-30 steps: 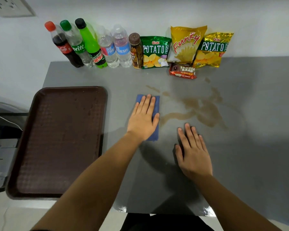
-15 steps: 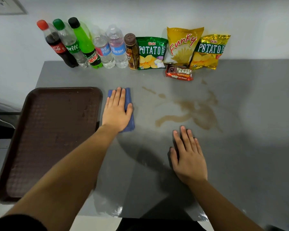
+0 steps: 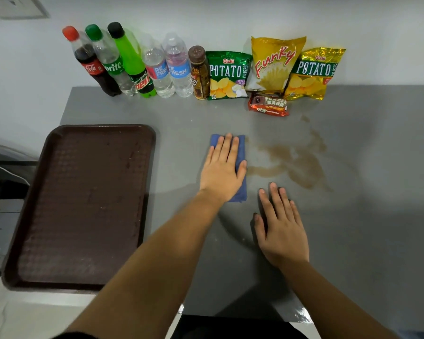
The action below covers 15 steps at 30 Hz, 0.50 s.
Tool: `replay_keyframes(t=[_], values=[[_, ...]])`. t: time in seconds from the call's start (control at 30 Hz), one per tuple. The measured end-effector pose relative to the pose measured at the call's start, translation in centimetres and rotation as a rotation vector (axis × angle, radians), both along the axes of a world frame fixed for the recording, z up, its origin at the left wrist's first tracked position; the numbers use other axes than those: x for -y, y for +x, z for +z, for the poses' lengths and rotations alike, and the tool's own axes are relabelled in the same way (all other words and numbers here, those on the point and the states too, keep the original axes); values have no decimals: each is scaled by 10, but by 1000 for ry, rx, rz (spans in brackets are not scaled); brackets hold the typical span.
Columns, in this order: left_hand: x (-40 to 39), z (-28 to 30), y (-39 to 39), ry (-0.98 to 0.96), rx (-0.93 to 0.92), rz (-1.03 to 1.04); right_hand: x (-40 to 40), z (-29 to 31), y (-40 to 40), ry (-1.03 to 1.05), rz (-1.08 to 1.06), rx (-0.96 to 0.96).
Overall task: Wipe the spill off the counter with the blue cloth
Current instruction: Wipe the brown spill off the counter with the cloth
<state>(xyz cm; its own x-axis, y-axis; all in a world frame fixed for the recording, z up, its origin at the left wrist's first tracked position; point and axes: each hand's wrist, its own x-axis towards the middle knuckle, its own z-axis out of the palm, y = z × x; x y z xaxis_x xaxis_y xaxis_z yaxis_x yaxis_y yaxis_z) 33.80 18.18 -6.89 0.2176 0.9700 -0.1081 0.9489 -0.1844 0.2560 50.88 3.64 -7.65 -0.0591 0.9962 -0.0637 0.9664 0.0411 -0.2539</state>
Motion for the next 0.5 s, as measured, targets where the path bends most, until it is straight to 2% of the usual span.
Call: replay_keyframes(t=[0.23,0.37,0.5], values=[[53,-5,-57,70,84,108,0,-4,0,78,5,-21],[25,-5,-88,72,44,125,-1,-3,0,39,8,-12],[-16,-5,-82,48,3,129,0,-2,0,38,1,-19]])
